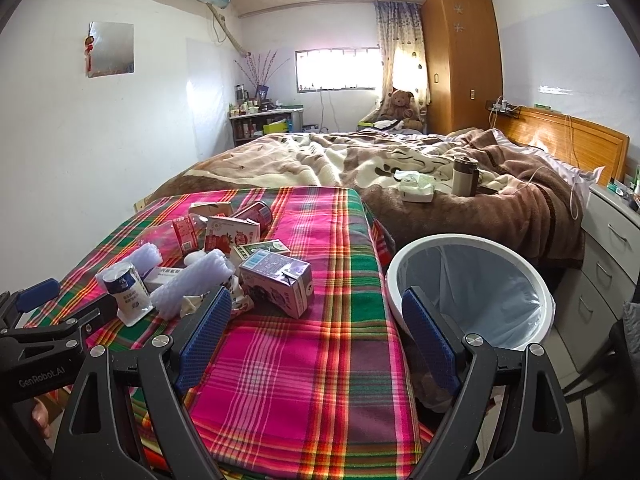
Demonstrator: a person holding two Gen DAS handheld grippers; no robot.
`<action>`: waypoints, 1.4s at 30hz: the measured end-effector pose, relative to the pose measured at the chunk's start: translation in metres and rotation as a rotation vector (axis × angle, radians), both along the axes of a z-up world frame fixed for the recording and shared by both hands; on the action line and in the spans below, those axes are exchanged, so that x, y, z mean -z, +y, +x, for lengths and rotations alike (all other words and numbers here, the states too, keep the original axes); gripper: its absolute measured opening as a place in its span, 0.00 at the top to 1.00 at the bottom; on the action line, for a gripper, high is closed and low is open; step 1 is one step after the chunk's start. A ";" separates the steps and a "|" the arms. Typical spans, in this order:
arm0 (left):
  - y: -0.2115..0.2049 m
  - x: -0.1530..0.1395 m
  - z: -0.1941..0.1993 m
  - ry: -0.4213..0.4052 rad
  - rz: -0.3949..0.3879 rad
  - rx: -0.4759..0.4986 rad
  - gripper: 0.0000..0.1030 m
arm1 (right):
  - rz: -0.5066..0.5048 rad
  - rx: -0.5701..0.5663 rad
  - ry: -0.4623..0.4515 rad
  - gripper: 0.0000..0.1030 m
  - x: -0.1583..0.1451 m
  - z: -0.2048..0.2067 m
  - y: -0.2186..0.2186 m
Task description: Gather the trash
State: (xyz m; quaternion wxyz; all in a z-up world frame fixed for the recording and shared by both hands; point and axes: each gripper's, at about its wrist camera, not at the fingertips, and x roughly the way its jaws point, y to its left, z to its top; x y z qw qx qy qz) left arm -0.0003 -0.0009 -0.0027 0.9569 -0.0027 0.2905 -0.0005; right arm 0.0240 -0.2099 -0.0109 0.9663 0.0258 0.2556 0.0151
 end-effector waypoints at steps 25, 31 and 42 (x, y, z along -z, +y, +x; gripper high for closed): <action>0.001 0.001 -0.001 -0.001 0.000 -0.001 0.00 | -0.005 0.000 -0.003 0.14 -0.001 0.000 0.000; 0.001 0.001 -0.001 -0.001 0.001 0.000 0.00 | -0.007 0.000 -0.003 0.14 -0.001 0.000 0.000; 0.003 0.002 0.000 0.000 -0.002 0.004 0.00 | -0.015 0.000 -0.003 0.14 -0.001 0.000 0.002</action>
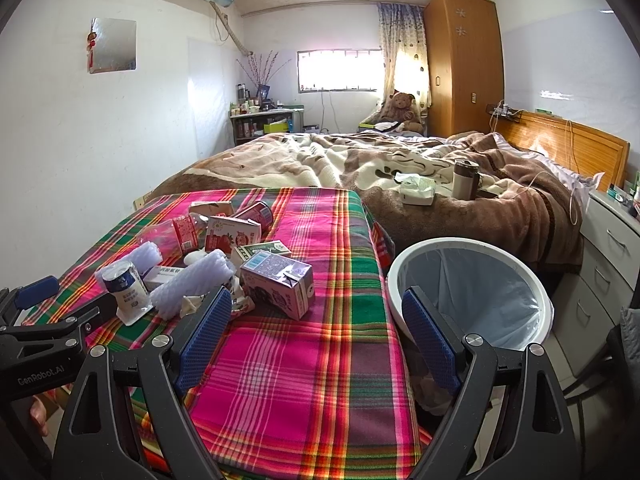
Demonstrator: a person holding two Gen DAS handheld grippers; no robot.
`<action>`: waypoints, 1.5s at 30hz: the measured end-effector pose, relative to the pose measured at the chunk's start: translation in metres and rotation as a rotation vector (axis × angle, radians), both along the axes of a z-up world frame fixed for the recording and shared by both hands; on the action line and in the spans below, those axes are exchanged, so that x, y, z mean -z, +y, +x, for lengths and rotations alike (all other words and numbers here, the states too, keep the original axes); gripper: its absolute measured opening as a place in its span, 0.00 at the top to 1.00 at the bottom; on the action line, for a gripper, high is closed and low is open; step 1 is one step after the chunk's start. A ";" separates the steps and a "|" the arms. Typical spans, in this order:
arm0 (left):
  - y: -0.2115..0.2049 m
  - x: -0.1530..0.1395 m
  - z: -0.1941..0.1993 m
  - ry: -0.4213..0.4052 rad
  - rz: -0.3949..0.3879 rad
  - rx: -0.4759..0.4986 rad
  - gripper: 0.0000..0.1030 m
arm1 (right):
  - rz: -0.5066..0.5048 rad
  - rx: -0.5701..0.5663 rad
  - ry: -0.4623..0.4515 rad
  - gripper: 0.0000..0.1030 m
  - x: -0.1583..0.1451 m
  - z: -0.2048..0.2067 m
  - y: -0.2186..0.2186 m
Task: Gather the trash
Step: 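Grasp the purple juice carton with the right gripper while the left gripper grasps the milk-powder can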
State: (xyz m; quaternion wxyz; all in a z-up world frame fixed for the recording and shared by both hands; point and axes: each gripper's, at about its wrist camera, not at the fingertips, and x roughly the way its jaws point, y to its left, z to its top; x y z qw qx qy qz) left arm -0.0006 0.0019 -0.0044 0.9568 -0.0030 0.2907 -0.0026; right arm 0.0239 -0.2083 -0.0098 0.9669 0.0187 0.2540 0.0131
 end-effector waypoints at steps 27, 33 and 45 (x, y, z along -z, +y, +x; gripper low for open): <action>0.075 0.047 0.088 0.159 -0.066 0.013 0.17 | -0.140 -0.236 0.191 0.24 0.040 0.108 0.023; 0.073 0.054 0.099 0.178 -0.080 0.020 0.35 | -0.129 -0.293 0.223 0.36 0.042 0.116 0.031; 0.068 0.052 0.096 0.168 -0.095 0.026 0.53 | -0.121 -0.323 0.249 0.62 0.045 0.108 0.037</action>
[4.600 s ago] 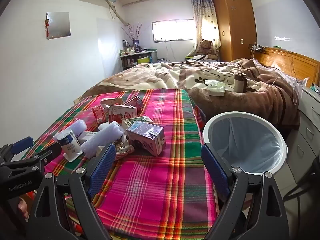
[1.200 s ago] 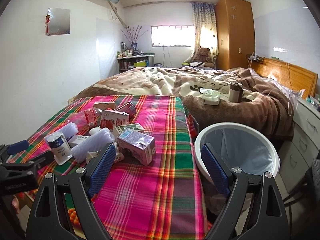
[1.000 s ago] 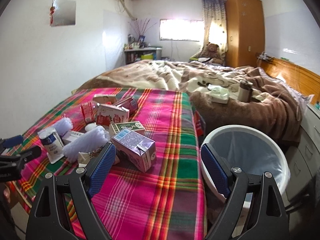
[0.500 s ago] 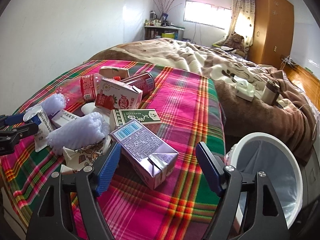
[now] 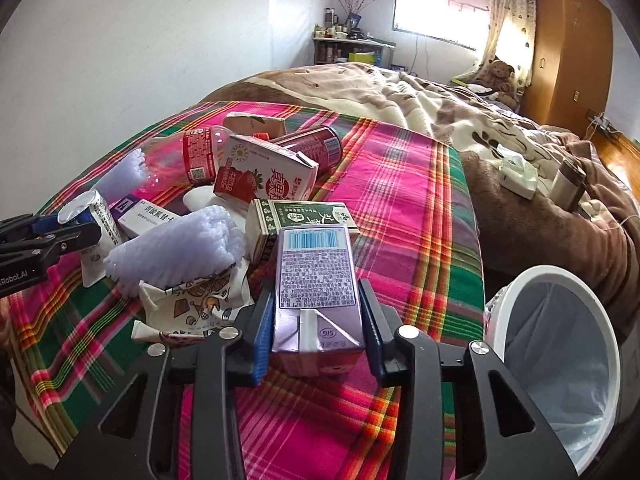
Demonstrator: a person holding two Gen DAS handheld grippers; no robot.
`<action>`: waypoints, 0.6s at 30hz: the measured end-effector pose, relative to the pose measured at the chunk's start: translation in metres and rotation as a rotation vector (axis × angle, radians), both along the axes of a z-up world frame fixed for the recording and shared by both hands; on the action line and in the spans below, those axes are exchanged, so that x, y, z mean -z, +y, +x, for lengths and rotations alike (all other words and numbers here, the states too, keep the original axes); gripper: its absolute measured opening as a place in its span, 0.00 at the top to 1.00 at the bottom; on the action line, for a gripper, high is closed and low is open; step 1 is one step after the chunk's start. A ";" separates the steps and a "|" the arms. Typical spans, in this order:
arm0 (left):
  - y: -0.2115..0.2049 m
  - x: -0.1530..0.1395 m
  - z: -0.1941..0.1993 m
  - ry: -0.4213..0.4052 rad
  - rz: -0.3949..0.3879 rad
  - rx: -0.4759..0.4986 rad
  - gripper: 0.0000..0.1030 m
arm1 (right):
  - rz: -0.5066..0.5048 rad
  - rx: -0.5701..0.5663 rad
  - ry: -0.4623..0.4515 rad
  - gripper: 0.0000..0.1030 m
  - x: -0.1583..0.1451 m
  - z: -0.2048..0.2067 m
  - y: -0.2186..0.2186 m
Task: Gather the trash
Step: 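Grasp the purple juice carton with the right gripper while the left gripper grasps the milk-powder can, then carry the carton and can to the wastebasket and open both grippers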
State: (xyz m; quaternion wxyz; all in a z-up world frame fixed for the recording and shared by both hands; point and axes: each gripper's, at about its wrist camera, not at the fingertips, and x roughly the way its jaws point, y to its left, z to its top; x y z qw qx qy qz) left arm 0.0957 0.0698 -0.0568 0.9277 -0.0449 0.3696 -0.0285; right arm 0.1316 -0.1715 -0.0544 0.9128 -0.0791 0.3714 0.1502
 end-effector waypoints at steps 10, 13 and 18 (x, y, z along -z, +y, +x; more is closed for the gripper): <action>-0.011 -0.021 -0.018 -0.052 0.000 0.015 0.53 | 0.120 0.043 -0.054 0.62 -0.015 -0.018 -0.011; -0.015 -0.029 -0.023 -0.072 0.006 0.012 0.53 | 0.143 0.051 -0.070 0.62 -0.022 -0.022 -0.015; -0.016 -0.043 -0.033 -0.109 0.028 -0.006 0.53 | 0.160 0.082 -0.098 0.62 -0.029 -0.028 -0.028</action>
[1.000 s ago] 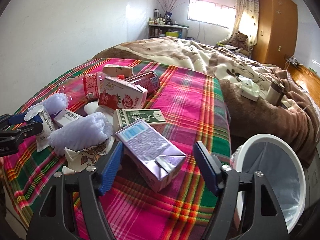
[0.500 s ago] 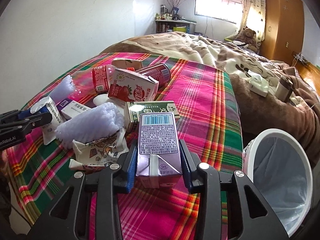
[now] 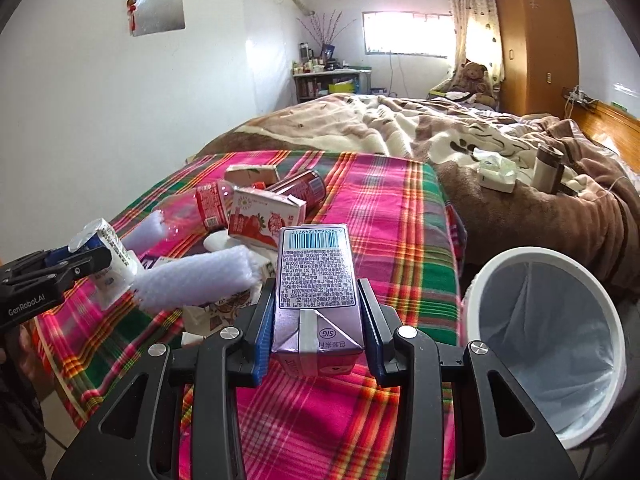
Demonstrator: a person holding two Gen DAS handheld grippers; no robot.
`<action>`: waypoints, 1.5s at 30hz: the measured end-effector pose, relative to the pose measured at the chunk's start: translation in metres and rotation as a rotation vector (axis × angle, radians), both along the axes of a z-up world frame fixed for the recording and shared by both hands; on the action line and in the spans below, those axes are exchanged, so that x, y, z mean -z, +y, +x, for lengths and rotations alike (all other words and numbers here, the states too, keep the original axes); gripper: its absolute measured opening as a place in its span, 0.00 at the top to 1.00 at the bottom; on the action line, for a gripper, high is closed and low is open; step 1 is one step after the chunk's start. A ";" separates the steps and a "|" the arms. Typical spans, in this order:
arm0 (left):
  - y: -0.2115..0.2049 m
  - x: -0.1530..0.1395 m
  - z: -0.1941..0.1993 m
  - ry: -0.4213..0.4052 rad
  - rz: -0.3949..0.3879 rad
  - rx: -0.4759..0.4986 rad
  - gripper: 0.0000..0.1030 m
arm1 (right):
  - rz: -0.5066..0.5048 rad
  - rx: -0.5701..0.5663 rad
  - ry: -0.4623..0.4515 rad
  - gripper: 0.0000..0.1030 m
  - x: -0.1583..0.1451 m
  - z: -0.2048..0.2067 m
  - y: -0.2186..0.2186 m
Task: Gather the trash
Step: 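Carry the carton and can to the wastebasket and open both grippers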
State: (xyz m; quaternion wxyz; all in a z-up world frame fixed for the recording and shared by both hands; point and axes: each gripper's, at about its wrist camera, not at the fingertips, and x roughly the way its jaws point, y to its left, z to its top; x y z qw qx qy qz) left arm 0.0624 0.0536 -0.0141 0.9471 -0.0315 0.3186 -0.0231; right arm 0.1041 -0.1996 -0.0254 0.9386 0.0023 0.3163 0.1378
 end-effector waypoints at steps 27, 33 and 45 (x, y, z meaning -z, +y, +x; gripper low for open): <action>-0.145 -0.037 0.013 -0.043 -0.061 0.328 0.53 | 0.020 0.320 -0.036 0.62 -0.008 -0.023 -0.113; -0.209 -0.033 0.027 -0.025 -0.076 0.464 0.53 | 0.000 0.393 -0.016 0.62 0.001 -0.020 -0.139; -0.292 -0.002 0.053 0.049 -0.061 0.598 0.53 | -0.029 0.468 0.079 0.62 0.026 -0.007 -0.179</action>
